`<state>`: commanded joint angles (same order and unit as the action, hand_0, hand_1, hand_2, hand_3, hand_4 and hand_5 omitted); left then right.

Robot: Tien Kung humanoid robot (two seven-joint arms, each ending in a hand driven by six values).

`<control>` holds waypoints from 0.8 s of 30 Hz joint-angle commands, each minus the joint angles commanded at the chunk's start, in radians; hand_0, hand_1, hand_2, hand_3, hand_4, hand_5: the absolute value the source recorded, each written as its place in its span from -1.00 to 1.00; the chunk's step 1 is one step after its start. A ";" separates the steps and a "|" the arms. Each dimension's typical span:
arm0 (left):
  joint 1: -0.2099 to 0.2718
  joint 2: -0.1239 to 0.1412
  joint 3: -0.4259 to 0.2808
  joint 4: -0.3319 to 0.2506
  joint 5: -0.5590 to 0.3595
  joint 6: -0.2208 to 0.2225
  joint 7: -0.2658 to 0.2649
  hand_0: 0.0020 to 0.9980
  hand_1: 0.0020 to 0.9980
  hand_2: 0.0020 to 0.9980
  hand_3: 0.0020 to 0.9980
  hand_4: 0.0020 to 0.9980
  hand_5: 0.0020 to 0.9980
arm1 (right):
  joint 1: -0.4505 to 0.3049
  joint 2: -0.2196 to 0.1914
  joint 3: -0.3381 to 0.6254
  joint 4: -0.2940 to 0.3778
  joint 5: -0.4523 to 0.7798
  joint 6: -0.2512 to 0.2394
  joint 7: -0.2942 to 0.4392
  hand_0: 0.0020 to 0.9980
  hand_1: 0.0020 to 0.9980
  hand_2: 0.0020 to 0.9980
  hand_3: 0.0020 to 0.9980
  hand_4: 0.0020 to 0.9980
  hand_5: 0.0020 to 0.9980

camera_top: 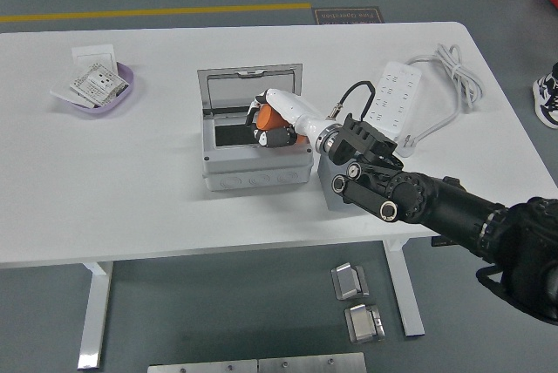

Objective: Pick up the cylinder from the cube,place it in the box,flap close box

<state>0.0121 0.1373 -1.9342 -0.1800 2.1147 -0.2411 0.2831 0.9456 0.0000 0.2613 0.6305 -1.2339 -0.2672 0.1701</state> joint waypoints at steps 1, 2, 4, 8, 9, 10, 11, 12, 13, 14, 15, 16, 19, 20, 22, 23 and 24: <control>0.000 0.000 0.000 0.000 0.001 0.000 0.000 0.47 0.53 0.49 0.72 0.77 0.09 | 0.001 0.000 0.001 0.000 0.001 0.002 0.002 -0.20 -0.10 0.15 0.22 -0.58 -0.58; -0.001 0.000 0.000 0.000 0.001 0.000 -0.001 0.47 0.53 0.49 0.72 0.77 0.09 | 0.001 0.000 0.003 0.000 0.002 0.003 0.004 -0.20 -0.10 0.15 0.22 -0.58 -0.58; -0.001 -0.001 0.000 0.000 0.003 0.000 -0.001 0.47 0.53 0.49 0.72 0.77 0.09 | 0.001 0.000 0.005 -0.001 0.004 0.004 0.007 0.24 0.22 0.29 0.37 -0.01 -0.61; -0.004 -0.002 0.001 0.000 0.006 -0.001 -0.002 0.47 0.53 0.49 0.72 0.77 0.09 | 0.002 0.000 0.008 -0.002 0.005 0.005 0.010 0.24 0.22 0.29 0.37 -0.01 -0.61; -0.004 -0.002 0.001 0.000 0.007 -0.001 -0.002 0.47 0.53 0.49 0.72 0.77 0.09 | 0.002 0.000 0.009 -0.002 0.005 0.005 0.011 0.24 0.22 0.29 0.37 -0.01 -0.61; -0.005 -0.002 0.001 0.000 0.008 -0.001 -0.003 0.47 0.53 0.49 0.72 0.77 0.09 | 0.002 0.000 0.009 -0.002 0.004 0.005 0.011 0.41 0.30 0.34 0.43 0.18 -0.61; -0.006 -0.002 0.002 0.000 0.008 -0.001 -0.003 0.47 0.53 0.49 0.72 0.77 0.09 | 0.002 0.000 0.009 -0.002 0.004 0.005 0.012 0.41 0.30 0.34 0.43 0.18 -0.61; -0.007 -0.002 0.003 0.000 0.008 -0.001 -0.003 0.47 0.53 0.49 0.72 0.77 0.09 | 0.002 0.000 0.010 -0.003 0.004 0.005 0.012 0.41 0.30 0.34 0.43 0.18 -0.61; -0.007 -0.002 0.004 0.000 0.008 -0.001 -0.003 0.47 0.53 0.49 0.72 0.77 0.09 | 0.002 0.000 0.010 -0.004 0.004 0.006 0.012 0.41 0.30 0.34 0.43 0.18 -0.61; -0.008 -0.003 0.005 0.000 0.008 -0.002 -0.003 0.47 0.53 0.49 0.72 0.77 0.09 | 0.002 0.000 0.010 -0.004 0.003 0.007 0.012 0.41 0.30 0.34 0.43 0.18 -0.61; -0.008 -0.003 0.007 0.000 0.007 -0.002 -0.004 0.47 0.53 0.49 0.72 0.77 0.09 | 0.002 0.000 0.011 -0.005 0.003 0.007 0.013 0.41 0.30 0.34 0.43 0.18 -0.61; -0.009 -0.003 0.011 0.000 0.005 -0.002 -0.004 0.47 0.53 0.48 0.72 0.77 0.09 | 0.002 0.000 0.011 -0.005 0.003 0.008 0.013 0.48 0.33 0.37 0.45 0.26 -0.60; -0.009 -0.004 0.017 0.000 0.002 -0.004 -0.004 0.47 0.53 0.48 0.72 0.77 0.09 | 0.001 0.000 0.011 -0.007 0.003 0.011 0.013 0.48 0.33 0.37 0.45 0.26 -0.60; -0.010 -0.004 0.018 0.000 0.002 -0.004 -0.004 0.47 0.53 0.48 0.72 0.77 0.09 | 0.001 0.000 0.011 -0.007 0.003 0.011 0.013 0.48 0.33 0.37 0.45 0.26 -0.60; -0.010 -0.005 0.019 0.000 0.003 -0.005 -0.005 0.47 0.53 0.48 0.72 0.77 0.09 | 0.000 0.000 0.012 -0.006 0.002 0.012 0.013 0.52 0.35 0.38 0.48 0.28 -0.61; -0.010 -0.005 0.019 0.000 0.004 -0.005 -0.005 0.47 0.53 0.48 0.72 0.77 0.09 | 0.000 0.000 0.012 -0.006 0.001 0.012 0.013 0.52 0.35 0.38 0.48 0.28 -0.61; -0.010 -0.006 0.019 0.000 0.004 -0.005 -0.005 0.47 0.53 0.48 0.72 0.77 0.09 | 0.000 0.000 0.013 -0.006 0.001 0.012 0.013 0.52 0.35 0.38 0.48 0.28 -0.61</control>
<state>0.0022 0.1316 -1.9152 -0.1800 2.1186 -0.2462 0.2780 0.9457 0.0000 0.2740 0.6248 -1.2330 -0.2549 0.1831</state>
